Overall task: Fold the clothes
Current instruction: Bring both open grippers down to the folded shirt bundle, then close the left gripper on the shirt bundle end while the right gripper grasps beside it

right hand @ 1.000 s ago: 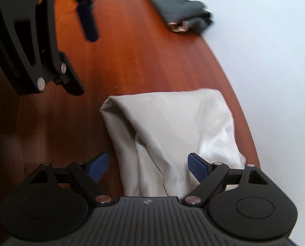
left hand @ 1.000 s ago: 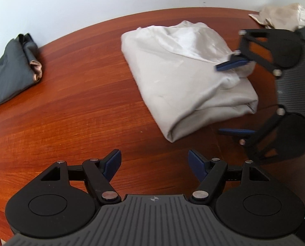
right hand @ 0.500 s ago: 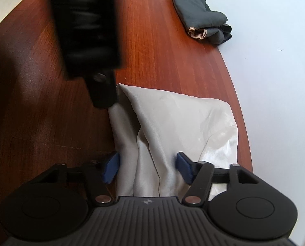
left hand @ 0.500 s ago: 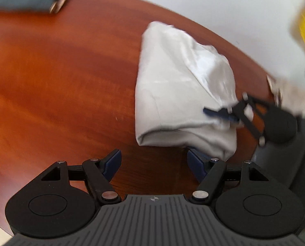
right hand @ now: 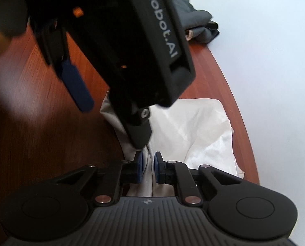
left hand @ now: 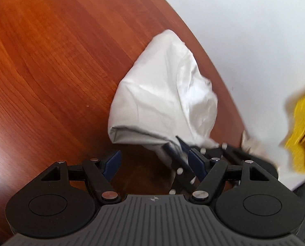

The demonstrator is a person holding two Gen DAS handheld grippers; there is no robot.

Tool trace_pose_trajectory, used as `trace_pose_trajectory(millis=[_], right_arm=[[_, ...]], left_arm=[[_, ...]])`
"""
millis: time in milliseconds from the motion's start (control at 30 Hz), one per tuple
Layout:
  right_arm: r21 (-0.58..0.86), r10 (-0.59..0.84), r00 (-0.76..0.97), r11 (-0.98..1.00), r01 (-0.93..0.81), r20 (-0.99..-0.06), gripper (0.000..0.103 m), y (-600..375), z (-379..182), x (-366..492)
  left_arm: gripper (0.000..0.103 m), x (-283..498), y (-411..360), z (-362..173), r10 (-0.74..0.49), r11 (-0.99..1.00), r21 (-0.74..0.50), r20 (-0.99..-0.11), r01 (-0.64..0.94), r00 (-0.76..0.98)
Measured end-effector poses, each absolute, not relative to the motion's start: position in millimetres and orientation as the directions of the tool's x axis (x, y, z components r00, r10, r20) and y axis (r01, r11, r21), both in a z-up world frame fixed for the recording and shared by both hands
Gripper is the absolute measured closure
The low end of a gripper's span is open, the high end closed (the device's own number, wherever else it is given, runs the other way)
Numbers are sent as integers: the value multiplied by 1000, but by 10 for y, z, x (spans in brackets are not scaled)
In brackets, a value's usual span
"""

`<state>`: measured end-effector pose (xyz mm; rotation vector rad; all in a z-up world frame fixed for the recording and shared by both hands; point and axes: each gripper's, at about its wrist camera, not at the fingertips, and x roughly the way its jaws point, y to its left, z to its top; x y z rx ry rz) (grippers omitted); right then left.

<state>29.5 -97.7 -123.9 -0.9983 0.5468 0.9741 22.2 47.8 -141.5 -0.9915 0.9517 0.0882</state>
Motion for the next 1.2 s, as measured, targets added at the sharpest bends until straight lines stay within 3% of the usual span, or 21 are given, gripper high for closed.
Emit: trace_pose_trajectory(millis=[367,633,767,867,967,1033,1200], right_arm=[[-415,439,480,241,-878,-760,91,-1049,-1147,328],[-357,459,462,300,-885,-759,91,-1143,-1082,347],[-349,459,464,316,-882,-758,91,-1178,-1066,335],[-330,458,454,328,-885,-764,90,-1208,-1066,314],[-296,466,431,335,-894,-773,81,-1230,-1048,292],[-251,472,407,359,-899,-782,54,-1269,-982,311],[-134,491,346,416,-900,-799,47,-1366,-817,359]], left_arm=[[25,517,426,-1610,-360,364,-665,-746,-652,560],[28,754,435,-1768,-362,345,-679,-733,-648,576],[68,809,424,-1780,-374,357,-690,-723,-629,581],[85,824,420,-1729,-367,404,-684,-729,-607,577],[93,856,439,-1688,-352,472,-642,-766,-604,538],[93,868,496,-1687,-340,502,-603,-796,-620,500],[93,841,726,-1658,-321,552,-533,-845,-641,427]])
